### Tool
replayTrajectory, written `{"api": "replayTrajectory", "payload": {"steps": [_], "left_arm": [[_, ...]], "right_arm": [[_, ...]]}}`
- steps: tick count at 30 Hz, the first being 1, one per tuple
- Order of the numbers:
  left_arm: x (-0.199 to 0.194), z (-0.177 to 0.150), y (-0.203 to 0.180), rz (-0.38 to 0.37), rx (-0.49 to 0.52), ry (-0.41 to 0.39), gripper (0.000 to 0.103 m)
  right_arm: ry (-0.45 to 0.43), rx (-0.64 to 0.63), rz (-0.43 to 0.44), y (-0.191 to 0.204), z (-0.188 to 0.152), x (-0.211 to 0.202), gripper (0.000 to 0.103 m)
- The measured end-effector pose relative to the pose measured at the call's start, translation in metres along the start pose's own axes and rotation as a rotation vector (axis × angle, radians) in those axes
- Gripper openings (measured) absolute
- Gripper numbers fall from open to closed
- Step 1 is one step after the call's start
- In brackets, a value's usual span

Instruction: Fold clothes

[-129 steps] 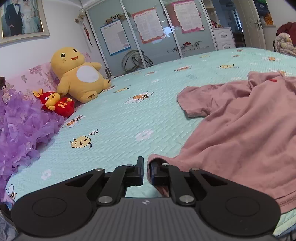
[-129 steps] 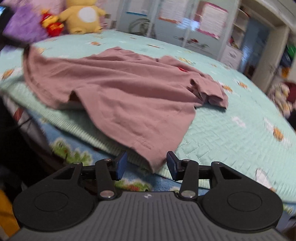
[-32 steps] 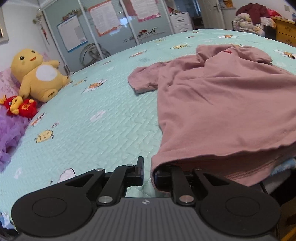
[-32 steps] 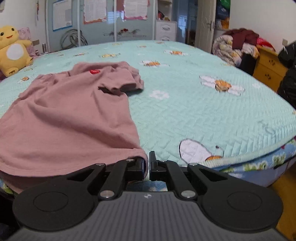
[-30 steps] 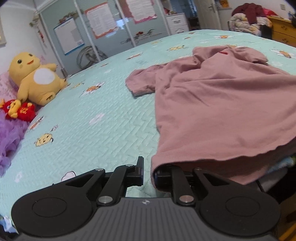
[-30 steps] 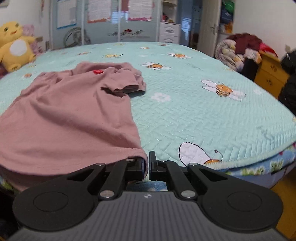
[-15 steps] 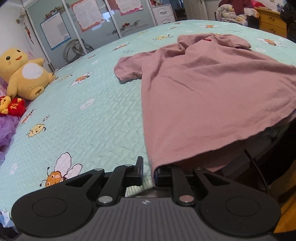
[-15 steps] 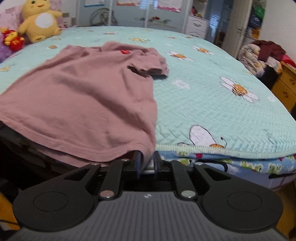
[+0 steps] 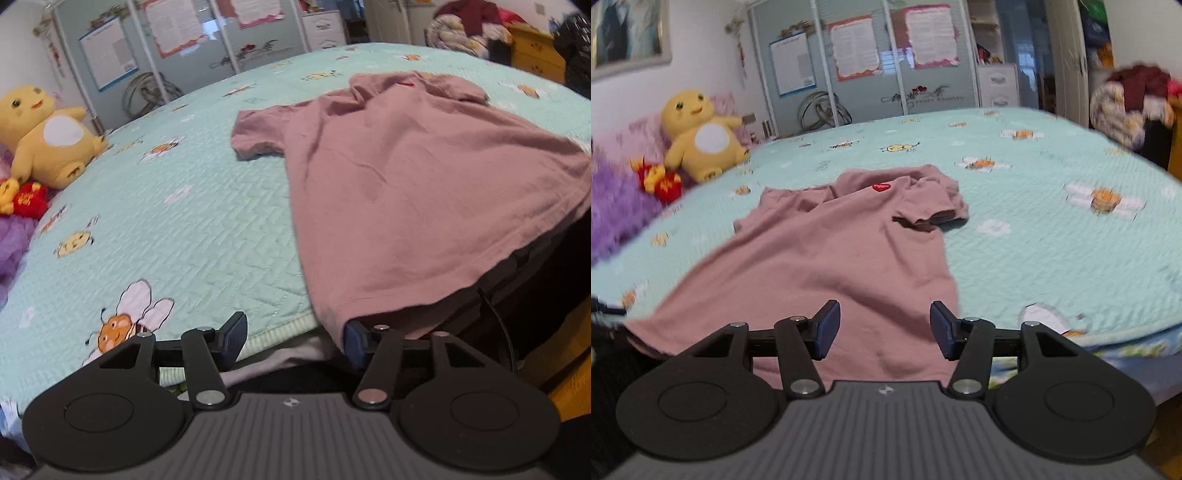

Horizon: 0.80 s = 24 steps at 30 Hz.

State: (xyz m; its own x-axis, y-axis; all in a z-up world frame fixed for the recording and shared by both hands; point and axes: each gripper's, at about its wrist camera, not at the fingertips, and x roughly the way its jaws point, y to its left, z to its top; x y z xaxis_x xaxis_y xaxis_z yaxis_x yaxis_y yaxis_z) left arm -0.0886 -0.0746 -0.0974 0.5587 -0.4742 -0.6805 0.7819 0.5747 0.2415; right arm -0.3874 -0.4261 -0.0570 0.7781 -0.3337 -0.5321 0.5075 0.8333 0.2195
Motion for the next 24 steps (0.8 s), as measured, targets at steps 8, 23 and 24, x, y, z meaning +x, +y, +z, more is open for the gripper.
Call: {"api": "replayTrajectory", "payload": {"steps": [8,23,24], "left_arm": [[-0.009,0.031,0.009,0.036,-0.097,-0.114,0.063],[-0.038,0.044,0.045,0.056,-0.189,-0.189,0.072],[-0.038,0.04,0.048,0.055,-0.207,-0.177,0.072]], "right_arm": [[0.022,0.104,0.02,0.011,-0.003,0.037,0.055],[0.104,0.285,0.022,-0.012,-0.015,0.071,0.06],[0.123,0.291,0.022,-0.011,-0.017,0.075,0.06]]}}
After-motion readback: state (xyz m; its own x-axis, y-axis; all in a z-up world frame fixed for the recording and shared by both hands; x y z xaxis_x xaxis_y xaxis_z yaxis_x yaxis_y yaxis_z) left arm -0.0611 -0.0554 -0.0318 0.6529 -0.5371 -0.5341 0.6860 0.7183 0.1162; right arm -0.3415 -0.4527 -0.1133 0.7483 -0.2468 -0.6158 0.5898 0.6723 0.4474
